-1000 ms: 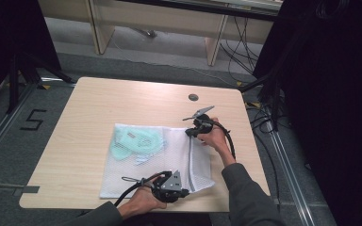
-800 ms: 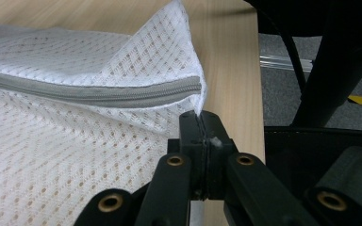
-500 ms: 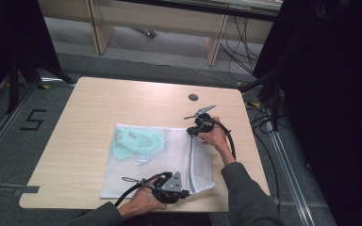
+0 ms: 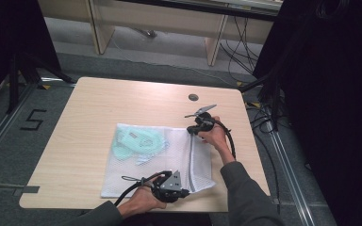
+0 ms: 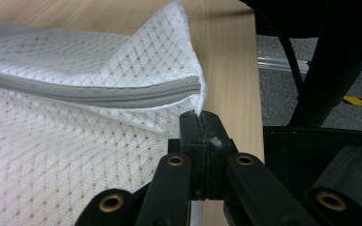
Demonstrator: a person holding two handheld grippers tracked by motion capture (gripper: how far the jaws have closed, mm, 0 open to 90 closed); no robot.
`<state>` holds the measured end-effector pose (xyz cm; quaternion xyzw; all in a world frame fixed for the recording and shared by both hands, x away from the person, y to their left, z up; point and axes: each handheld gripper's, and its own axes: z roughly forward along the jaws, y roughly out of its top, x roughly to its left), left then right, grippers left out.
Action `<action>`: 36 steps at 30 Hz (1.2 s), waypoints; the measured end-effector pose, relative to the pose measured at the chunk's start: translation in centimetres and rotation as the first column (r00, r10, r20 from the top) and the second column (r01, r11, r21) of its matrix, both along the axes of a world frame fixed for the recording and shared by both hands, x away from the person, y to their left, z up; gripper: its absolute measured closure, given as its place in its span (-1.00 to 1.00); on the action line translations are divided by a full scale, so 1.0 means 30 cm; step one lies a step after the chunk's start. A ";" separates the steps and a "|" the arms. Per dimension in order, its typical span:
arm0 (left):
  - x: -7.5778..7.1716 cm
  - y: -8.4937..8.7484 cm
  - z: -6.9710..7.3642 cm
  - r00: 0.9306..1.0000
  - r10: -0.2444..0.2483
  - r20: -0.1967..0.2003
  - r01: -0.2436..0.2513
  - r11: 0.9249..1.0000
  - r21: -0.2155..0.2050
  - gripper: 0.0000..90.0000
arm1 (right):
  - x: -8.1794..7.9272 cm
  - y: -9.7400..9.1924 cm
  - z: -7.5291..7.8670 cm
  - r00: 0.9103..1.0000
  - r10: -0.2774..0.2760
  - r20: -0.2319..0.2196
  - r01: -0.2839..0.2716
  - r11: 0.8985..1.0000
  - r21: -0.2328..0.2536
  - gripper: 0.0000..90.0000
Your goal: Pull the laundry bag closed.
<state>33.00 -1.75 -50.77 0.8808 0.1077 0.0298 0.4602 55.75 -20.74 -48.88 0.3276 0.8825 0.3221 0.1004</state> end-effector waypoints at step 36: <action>0.084 0.127 0.075 0.976 0.193 -0.097 -0.195 0.981 -0.016 -0.16 | -0.080 -0.004 0.107 0.994 -0.085 0.063 0.085 0.996 0.002 0.13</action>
